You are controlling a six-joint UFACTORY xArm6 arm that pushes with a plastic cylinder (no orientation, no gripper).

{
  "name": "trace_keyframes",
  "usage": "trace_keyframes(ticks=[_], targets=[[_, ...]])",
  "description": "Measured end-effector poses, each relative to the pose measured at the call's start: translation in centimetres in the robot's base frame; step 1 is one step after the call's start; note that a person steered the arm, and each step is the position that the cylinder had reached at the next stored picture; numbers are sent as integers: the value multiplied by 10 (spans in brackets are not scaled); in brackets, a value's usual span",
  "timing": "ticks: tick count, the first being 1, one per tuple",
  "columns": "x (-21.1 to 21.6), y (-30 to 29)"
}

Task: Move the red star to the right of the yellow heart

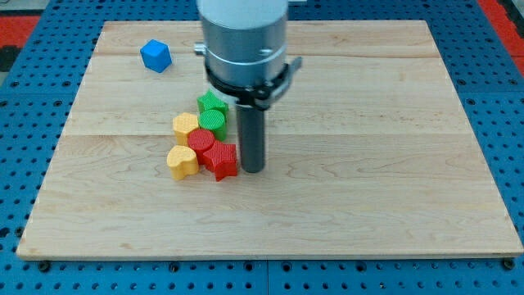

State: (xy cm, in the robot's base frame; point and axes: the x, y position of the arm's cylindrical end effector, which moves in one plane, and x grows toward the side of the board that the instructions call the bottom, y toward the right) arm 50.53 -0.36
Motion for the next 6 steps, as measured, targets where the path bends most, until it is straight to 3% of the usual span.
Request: trace_keyframes(ticks=[2,3,4,5,6], targets=[[2,-47],[10,-30],[42,-41],[66,-96],[43,-101]])
